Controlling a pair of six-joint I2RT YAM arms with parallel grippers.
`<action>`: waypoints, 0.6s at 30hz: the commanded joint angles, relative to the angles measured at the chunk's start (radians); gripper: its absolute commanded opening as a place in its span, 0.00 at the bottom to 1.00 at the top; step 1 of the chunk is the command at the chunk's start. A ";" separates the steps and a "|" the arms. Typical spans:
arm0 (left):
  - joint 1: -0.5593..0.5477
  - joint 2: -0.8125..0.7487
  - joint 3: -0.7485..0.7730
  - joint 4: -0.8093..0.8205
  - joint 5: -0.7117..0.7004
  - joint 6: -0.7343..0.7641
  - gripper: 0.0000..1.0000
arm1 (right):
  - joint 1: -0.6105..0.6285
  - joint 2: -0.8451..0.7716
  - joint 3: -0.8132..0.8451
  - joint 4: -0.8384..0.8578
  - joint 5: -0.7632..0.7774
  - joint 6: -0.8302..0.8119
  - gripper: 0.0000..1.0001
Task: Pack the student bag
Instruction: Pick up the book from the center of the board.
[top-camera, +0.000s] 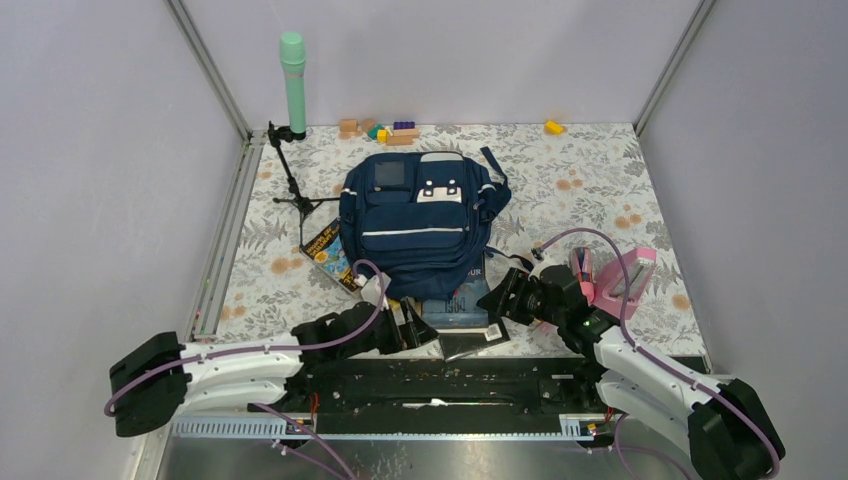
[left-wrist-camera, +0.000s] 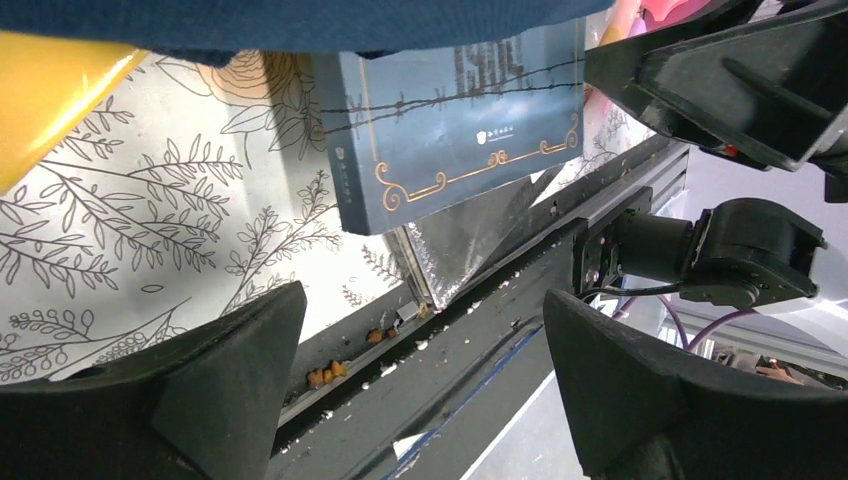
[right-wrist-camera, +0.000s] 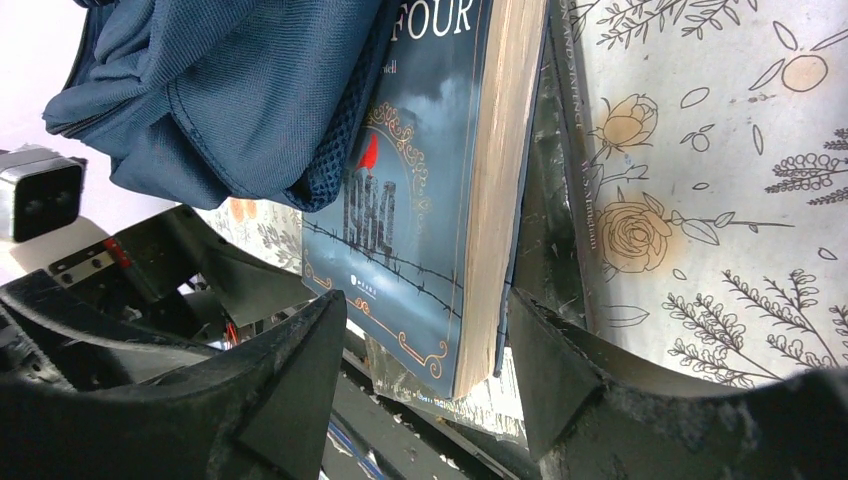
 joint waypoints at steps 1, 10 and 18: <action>0.000 0.069 -0.043 0.265 -0.013 -0.032 0.92 | 0.011 -0.013 0.015 -0.006 -0.010 0.001 0.67; 0.059 0.219 -0.142 0.603 -0.011 -0.109 0.80 | 0.015 -0.027 0.026 -0.036 -0.006 -0.002 0.66; 0.066 0.407 -0.106 0.769 0.084 -0.127 0.79 | 0.016 -0.020 0.039 -0.044 -0.002 -0.008 0.66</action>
